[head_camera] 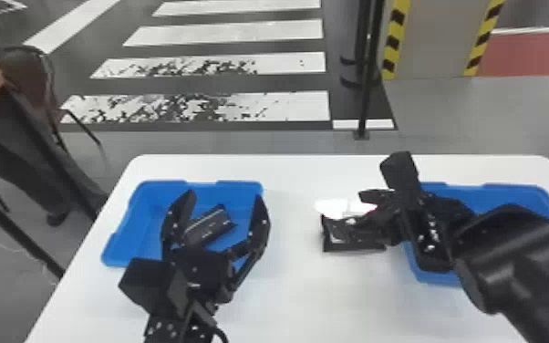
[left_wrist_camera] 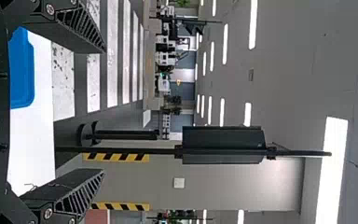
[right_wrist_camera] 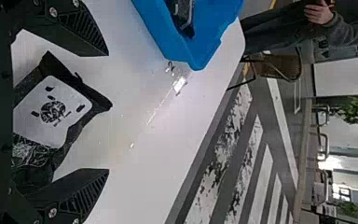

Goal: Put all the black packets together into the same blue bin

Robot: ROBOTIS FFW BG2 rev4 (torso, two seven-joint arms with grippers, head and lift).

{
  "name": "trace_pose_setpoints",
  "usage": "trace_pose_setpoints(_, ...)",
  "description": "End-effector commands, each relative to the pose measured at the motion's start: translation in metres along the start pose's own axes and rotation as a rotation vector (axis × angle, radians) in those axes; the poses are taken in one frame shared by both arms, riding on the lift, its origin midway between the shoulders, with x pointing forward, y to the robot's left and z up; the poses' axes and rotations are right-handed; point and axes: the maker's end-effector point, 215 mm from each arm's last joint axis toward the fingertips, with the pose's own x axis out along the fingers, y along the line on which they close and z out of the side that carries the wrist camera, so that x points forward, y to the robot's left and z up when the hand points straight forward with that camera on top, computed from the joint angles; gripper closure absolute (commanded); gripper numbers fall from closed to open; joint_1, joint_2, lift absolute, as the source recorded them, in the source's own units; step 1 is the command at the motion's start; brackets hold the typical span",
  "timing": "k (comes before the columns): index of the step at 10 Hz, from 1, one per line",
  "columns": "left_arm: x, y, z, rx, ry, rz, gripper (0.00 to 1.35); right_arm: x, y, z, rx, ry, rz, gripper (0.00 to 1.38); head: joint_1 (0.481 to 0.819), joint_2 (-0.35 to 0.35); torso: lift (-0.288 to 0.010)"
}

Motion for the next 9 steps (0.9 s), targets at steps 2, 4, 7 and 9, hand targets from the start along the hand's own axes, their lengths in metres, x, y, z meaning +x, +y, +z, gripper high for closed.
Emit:
trace_pose_setpoints(2,0.001,-0.003,-0.003,-0.007,0.005,-0.004,0.12,0.012,-0.009,-0.008,-0.009,0.063,0.018,0.13,0.695,0.11,-0.11)
trace_pose_setpoints(4,0.003,-0.006,-0.004,-0.011,0.003,-0.009,0.12,0.016,-0.018,-0.032,0.027,0.127,0.04,0.13,0.695,0.102,-0.11)
trace_pose_setpoints(7,0.004,-0.007,-0.005,-0.013,0.003,-0.012,0.12,0.017,-0.017,-0.059,0.052,0.202,0.059,0.15,0.695,0.084,-0.11)
trace_pose_setpoints(9,0.006,-0.009,-0.003,-0.015,-0.004,-0.014,0.12,0.017,-0.017,-0.069,0.072,0.22,0.066,0.57,0.695,0.076,-0.11)
